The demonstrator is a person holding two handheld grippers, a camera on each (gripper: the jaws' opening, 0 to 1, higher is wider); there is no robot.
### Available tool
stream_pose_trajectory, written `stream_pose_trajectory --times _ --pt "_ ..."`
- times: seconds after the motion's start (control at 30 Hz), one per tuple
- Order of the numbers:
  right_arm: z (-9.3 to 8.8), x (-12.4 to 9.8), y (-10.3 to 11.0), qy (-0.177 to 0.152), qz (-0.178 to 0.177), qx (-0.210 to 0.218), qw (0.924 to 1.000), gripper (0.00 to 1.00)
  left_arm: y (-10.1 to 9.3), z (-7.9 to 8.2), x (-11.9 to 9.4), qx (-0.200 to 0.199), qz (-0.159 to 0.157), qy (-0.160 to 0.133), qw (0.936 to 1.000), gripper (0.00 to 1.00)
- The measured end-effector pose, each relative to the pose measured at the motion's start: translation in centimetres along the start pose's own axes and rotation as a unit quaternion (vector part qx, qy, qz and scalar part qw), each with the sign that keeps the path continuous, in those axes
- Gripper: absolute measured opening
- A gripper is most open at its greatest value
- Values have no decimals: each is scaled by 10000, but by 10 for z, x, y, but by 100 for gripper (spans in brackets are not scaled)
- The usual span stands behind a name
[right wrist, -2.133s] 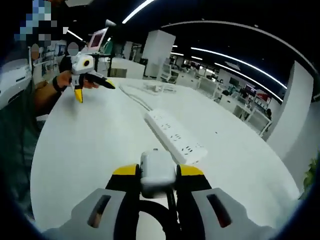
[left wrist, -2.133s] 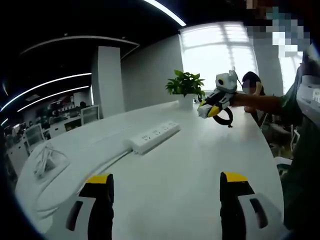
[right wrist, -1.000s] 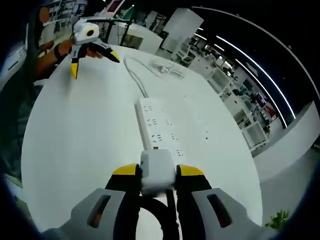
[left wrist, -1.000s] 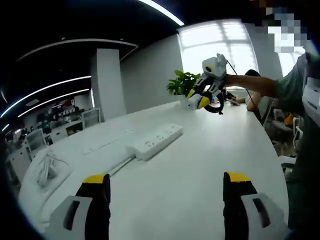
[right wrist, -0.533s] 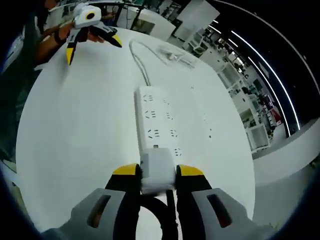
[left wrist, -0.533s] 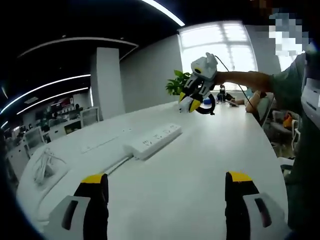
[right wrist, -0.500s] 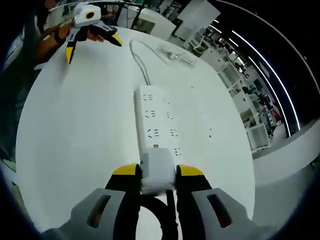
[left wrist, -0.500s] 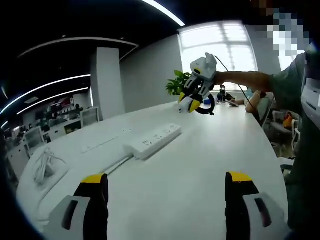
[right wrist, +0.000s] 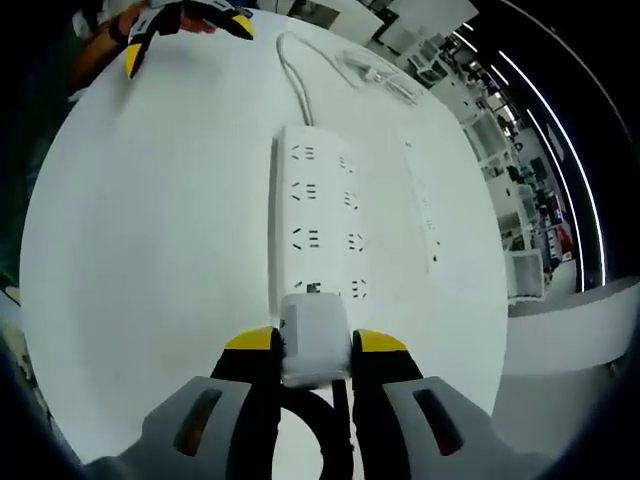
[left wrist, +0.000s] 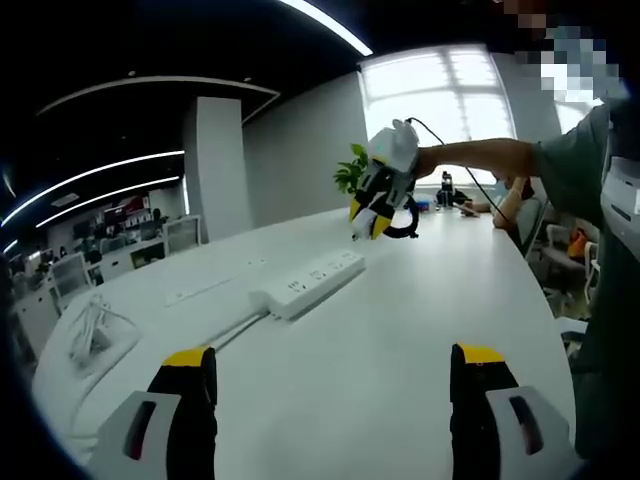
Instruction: Straighten the power strip on the desk, plug the charger into it
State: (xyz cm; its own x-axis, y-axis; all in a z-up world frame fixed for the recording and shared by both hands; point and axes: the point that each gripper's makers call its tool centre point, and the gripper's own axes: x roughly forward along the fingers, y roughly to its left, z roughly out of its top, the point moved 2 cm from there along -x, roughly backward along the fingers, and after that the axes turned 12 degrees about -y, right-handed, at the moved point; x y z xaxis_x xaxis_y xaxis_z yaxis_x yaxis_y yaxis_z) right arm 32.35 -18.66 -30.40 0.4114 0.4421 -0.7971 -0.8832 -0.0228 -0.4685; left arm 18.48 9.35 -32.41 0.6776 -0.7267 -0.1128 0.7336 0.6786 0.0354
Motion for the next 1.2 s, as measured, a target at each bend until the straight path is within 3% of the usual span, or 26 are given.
stream_pose_trajectory --times 0.6,0.77,1.2 --pt "-16 16 -5 624 241 -182 9976 25 1 -1 -3 -44 -65 -104 9999 99" --pt "-12 18 -4 607 288 -225 9975 25 2 -6 -3 -57 -45 -39 10000 99" --pt "-18 18 -7 1005 394 -387 9934 25 5 -8 -9 -108 -11 -113 9999 99"
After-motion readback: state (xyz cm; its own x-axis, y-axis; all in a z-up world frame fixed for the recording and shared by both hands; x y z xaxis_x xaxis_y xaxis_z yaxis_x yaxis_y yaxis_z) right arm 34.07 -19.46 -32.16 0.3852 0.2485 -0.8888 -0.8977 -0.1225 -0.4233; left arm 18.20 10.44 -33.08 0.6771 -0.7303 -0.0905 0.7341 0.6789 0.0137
